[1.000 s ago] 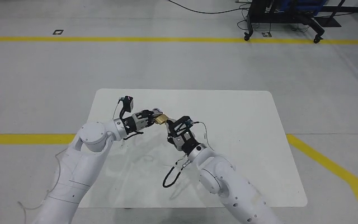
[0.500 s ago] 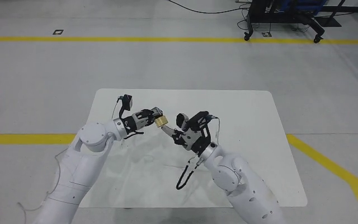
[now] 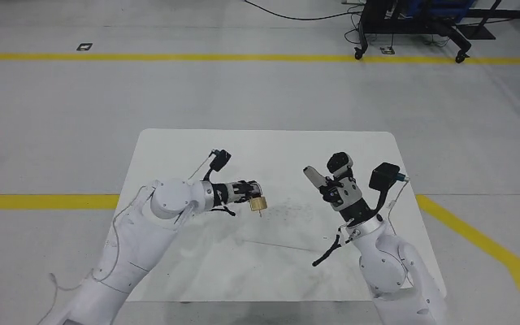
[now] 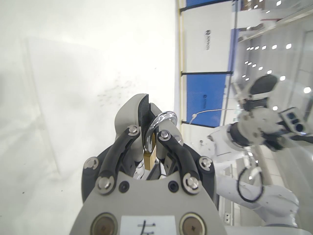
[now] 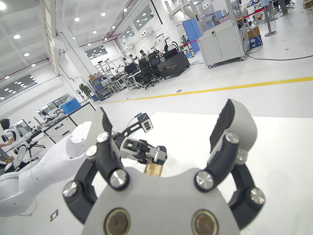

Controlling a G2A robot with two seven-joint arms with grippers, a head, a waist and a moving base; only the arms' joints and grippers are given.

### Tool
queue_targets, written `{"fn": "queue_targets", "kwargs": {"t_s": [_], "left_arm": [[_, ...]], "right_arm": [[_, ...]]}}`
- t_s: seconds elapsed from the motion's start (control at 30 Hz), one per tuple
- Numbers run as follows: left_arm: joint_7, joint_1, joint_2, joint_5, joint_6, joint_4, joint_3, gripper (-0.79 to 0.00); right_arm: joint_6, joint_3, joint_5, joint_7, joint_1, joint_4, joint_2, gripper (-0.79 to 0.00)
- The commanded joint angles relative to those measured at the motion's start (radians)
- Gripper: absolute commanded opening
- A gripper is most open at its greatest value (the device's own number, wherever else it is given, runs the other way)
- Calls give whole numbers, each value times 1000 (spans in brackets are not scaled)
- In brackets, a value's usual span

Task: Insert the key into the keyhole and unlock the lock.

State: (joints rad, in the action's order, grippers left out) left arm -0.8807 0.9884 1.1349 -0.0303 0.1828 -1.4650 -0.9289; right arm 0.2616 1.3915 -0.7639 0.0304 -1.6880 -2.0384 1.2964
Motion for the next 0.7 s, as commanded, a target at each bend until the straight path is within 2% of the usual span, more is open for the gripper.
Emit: {"fn": "queue_targets", "kwargs": {"t_s": [0.0, 0.23, 0.37, 0.4, 0.43, 0.5, 0.67], "left_arm": [[-37, -43, 14, 60, 44, 18, 74, -785], [-49, -182, 77, 214, 97, 127, 267, -785], [-75, -233, 107, 253, 118, 185, 329, -785], [-80, -242, 112, 256, 122, 196, 335, -570], [-84, -250, 116, 259, 124, 204, 339, -406], [-84, -259, 120, 258, 128, 209, 334, 0], [-77, -247, 112, 251, 144, 182, 293, 0]], "right_arm": [[0, 0, 0, 0, 0, 0, 0, 0], [0, 0, 0, 0, 0, 0, 0, 0], [0, 0, 0, 0, 0, 0, 0, 0], [0, 0, 0, 0, 0, 0, 0, 0], [0, 0, 0, 0, 0, 0, 0, 0], [0, 0, 0, 0, 0, 0, 0, 0], [0, 0, 0, 0, 0, 0, 0, 0]]}}
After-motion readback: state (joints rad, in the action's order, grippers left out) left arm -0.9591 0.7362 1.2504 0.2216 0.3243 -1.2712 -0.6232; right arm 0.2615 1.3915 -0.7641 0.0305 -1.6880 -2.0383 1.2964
